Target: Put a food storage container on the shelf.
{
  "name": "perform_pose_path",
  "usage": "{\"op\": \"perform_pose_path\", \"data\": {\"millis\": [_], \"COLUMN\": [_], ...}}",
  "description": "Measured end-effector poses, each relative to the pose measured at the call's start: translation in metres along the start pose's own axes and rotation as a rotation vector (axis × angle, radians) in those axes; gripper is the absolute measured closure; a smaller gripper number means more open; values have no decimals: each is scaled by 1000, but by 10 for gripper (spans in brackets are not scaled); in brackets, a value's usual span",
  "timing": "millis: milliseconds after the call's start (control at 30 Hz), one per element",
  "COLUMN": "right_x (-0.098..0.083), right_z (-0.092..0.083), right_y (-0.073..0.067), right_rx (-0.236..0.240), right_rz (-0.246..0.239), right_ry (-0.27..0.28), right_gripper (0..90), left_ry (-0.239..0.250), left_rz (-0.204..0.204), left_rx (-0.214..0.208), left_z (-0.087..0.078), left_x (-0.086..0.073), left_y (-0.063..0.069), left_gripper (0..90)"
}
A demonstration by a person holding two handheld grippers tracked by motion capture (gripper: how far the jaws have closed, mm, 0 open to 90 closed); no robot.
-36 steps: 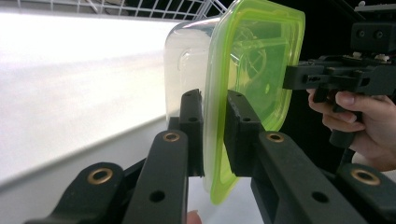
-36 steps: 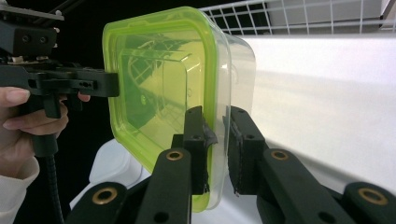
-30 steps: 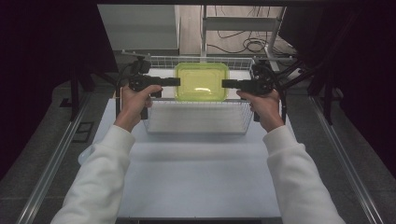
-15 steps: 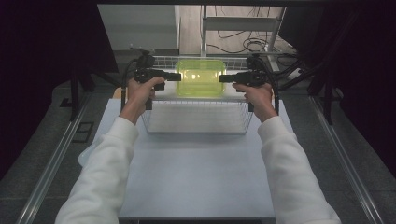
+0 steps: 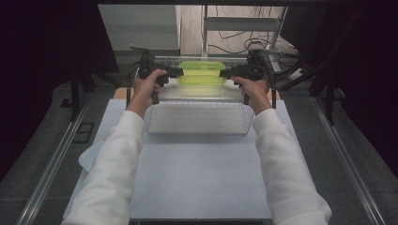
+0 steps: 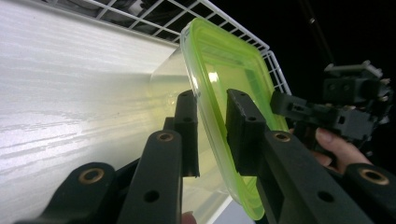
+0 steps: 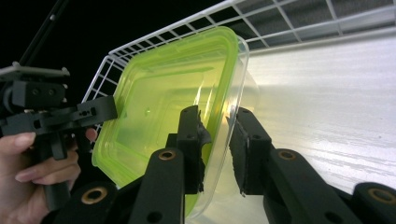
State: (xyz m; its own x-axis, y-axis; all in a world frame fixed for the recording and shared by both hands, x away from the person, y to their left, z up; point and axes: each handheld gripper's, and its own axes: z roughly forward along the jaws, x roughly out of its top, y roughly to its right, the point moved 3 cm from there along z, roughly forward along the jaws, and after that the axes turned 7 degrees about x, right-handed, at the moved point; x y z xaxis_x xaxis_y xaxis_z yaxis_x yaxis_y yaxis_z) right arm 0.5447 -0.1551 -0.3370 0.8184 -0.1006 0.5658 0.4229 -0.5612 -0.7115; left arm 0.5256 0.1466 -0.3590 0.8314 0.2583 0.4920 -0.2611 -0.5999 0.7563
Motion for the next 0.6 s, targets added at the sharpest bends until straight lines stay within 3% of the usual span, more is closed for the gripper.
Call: {"op": "perform_pose_path", "data": {"millis": [167, 233, 300, 333, 367, 433, 467, 500, 533, 600], "right_x": [3, 2, 2, 1, 1, 0, -3, -3, -5, -6], "right_z": [2, 2, 2, 1, 1, -2, -5, -5, -9, -11], "right_y": [0, 0, -2, -5, -5, -11, -19, -19, -27, -31], "right_rx": [-12, -14, -37, -50, -50, -84, -126, -126, -158, -173], "right_rz": [27, 27, 13, 0, 0, -43, -93, -93, -148, -174], "right_ry": [-4, 2, 10, 27, 27, 47, 63, 63, 85, 95], "right_gripper": [727, 719, 619, 515, 515, 408, 334, 334, 280, 261], "left_ry": [4, 15, 38, 58, 76, 106, 116, 123, 128, 134], "left_rz": [0, 10, 22, 25, 28, 59, 79, 96, 113, 146], "left_rx": [-11, 3, 49, 60, 68, 75, 80, 79, 78, 98], "left_z": [0, 1, 0, -1, -2, -7, -9, -11, -13, -18], "left_x": [0, 0, 0, 0, 0, 0, -1, -2, -3, -8], "left_y": [-1, -1, 0, 0, 2, 5, 8, 11, 14, 19], "left_gripper": [743, 732, 637, 494, 494, 423, 375, 375, 334, 321]}}
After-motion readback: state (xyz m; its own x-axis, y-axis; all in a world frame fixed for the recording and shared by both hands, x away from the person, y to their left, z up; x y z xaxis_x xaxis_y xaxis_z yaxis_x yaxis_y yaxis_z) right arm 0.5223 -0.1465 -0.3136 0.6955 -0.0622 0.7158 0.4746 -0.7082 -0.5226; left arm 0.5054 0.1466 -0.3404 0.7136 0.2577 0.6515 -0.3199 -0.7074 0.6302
